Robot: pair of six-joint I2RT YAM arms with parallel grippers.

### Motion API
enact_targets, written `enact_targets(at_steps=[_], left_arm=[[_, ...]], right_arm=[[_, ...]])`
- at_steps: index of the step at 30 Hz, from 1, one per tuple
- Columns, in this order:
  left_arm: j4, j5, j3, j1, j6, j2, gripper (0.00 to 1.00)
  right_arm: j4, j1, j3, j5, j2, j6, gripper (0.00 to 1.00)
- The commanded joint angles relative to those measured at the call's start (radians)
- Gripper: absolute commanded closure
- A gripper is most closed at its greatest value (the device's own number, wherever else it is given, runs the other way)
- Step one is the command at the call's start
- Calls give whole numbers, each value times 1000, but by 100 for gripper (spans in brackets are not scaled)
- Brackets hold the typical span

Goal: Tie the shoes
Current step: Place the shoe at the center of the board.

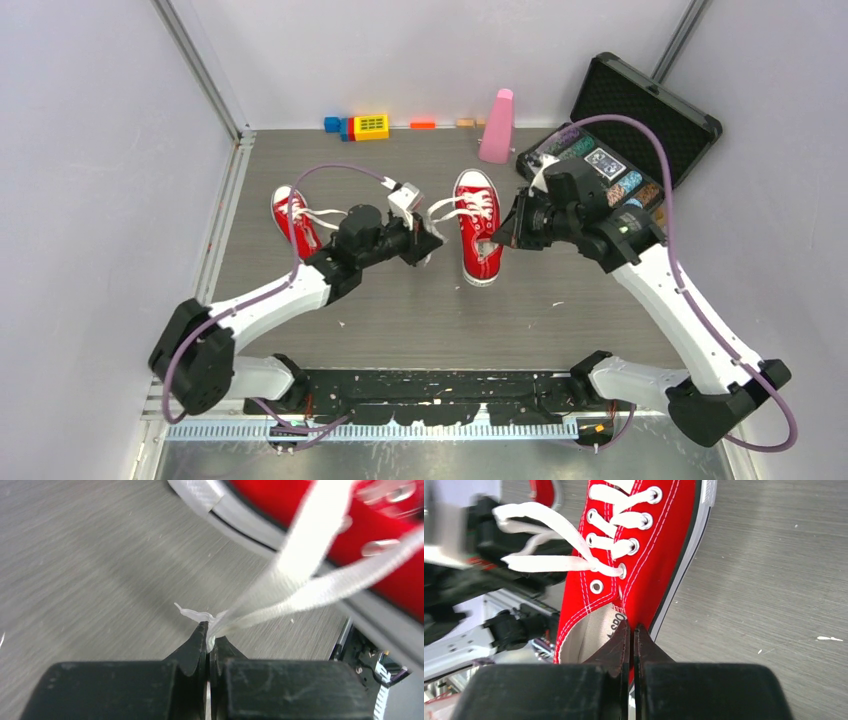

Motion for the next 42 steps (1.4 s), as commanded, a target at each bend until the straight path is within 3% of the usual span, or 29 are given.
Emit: enact_targets(at_steps=[1,5,8,14,18,20,22,23,25,32,36,42], left_arm=[[-358,-106,43,11,41,-110,100],[-543,-107,86,12,28,-128,100],[-648,-138,121,15,26,-128,100],[-714,-153,137,20,28,-129,100],[-729,-175,153,27,34,-119,100],[-740,-173,171,28,44,-122,100],[-741,-159,186,28,66,-127,100],[-738,-154,192,28,81,-128,100],[-740,-163,204,28,113,-121,100],[-771,-216,260,27,170,-44,100],[-691,-131,226,27,218,-36,100],[-612,-131,189,28,231,-50,100]], right_arm=[[257,2,-167,47,-22,18,100],[530,10,-399,0,-11,76,100],[684,52,-500,72,27,97,100],[858,127,-619,140,119,123,100],[885,185,-647,165,154,85,100],[859,190,-647,165,155,52,92],[826,190,-652,219,133,22,62],[814,189,-656,238,116,6,52],[786,189,-656,281,78,-39,43],[745,183,-559,350,98,-153,41],[800,184,-518,247,147,-224,41],[900,184,-497,73,215,-275,41]])
